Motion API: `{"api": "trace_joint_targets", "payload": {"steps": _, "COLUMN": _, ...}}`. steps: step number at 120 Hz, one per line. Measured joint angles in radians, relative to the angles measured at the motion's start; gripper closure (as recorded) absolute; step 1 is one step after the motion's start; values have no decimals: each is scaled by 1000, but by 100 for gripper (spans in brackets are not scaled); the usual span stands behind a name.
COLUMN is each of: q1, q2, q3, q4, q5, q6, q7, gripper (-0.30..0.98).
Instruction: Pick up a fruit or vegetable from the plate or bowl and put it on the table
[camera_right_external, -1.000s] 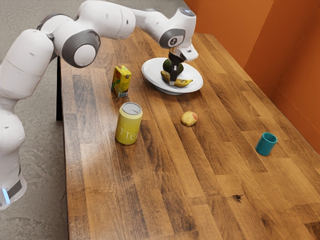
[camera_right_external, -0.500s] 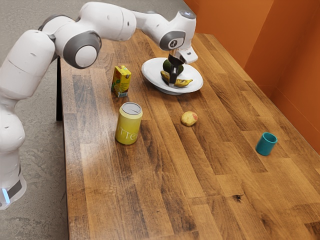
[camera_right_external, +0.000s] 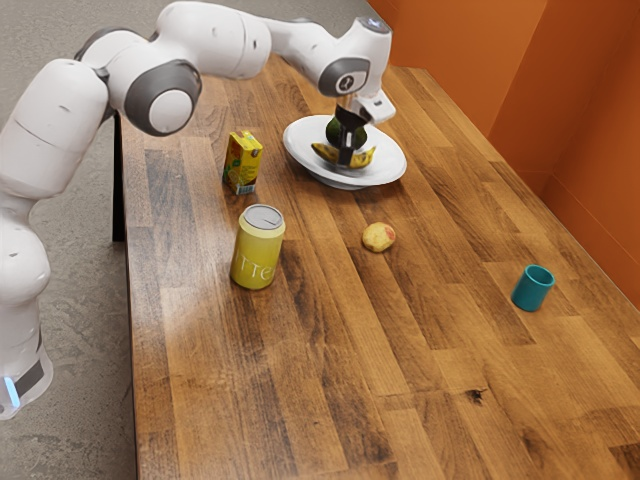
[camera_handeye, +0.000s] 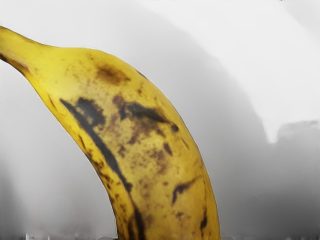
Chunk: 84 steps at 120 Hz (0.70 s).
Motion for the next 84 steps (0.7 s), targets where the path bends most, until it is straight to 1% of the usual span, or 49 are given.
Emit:
{"api": "trace_joint_targets", "payload": {"steps": 24, "q1": -2, "q2": -49, "q3": 0, "q4": 1, "q5": 9, "q6": -55, "q7": -56, "gripper": 51}}
{"api": "trace_joint_targets", "payload": {"steps": 41, "q1": -13, "q2": -96, "q3": -7, "q4": 1, "q5": 44, "q6": -98, "q7": -99, "gripper": 55}}
{"api": "trace_joint_targets", "payload": {"steps": 56, "q1": -48, "q2": -145, "q3": -8, "q4": 10, "q5": 71, "q6": -140, "q7": -135, "gripper": 58}}
{"api": "trace_joint_targets", "payload": {"steps": 65, "q1": -73, "q2": -161, "q3": -9, "q4": 35, "q5": 85, "q6": -170, "q7": -156, "gripper": 57}}
{"api": "trace_joint_targets", "payload": {"steps": 84, "q1": -127, "q2": -212, "q3": -9, "q4": 50, "q5": 95, "q6": -228, "q7": -194, "gripper": 57}}
